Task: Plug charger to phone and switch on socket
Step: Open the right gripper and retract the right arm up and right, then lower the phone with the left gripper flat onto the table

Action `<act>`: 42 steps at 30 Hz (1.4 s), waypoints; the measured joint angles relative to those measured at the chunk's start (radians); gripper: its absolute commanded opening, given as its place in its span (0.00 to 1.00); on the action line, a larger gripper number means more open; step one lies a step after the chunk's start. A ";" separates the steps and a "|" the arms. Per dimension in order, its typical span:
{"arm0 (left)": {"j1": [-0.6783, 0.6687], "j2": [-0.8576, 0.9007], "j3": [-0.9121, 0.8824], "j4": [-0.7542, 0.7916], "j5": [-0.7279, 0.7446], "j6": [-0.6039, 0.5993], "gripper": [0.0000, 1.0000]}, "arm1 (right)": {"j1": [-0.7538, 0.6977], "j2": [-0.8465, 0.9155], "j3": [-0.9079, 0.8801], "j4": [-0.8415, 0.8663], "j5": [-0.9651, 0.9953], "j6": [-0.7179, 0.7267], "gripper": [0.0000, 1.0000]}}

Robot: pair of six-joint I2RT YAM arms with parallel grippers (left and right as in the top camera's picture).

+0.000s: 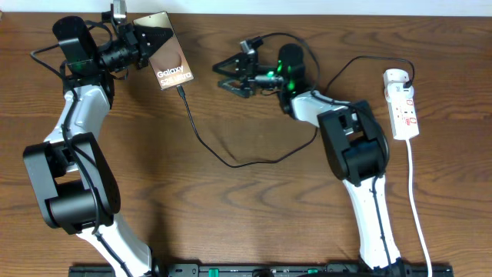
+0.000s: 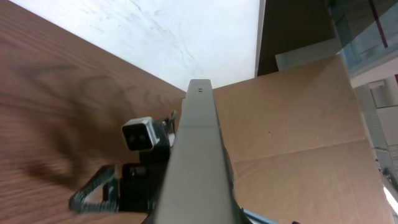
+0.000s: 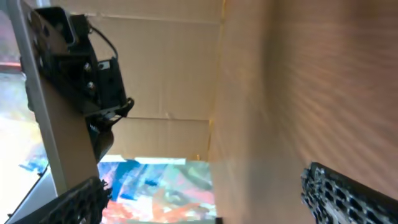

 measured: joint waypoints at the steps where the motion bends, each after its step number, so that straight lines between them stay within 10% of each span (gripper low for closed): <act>1: 0.000 0.000 0.000 0.000 0.000 0.000 0.07 | -0.011 0.000 0.000 -0.009 -0.007 -0.016 0.99; 12: 0.000 0.000 0.000 0.000 0.006 0.004 0.07 | -0.074 -0.009 0.000 -0.240 -0.047 -0.173 0.99; 27: 0.000 0.000 0.000 -0.023 0.007 0.022 0.07 | -0.072 -0.459 0.002 -1.338 0.416 -0.790 0.99; 42: -0.008 0.000 -0.005 -0.664 -0.126 0.429 0.07 | -0.071 -0.808 0.005 -1.807 0.995 -0.929 0.99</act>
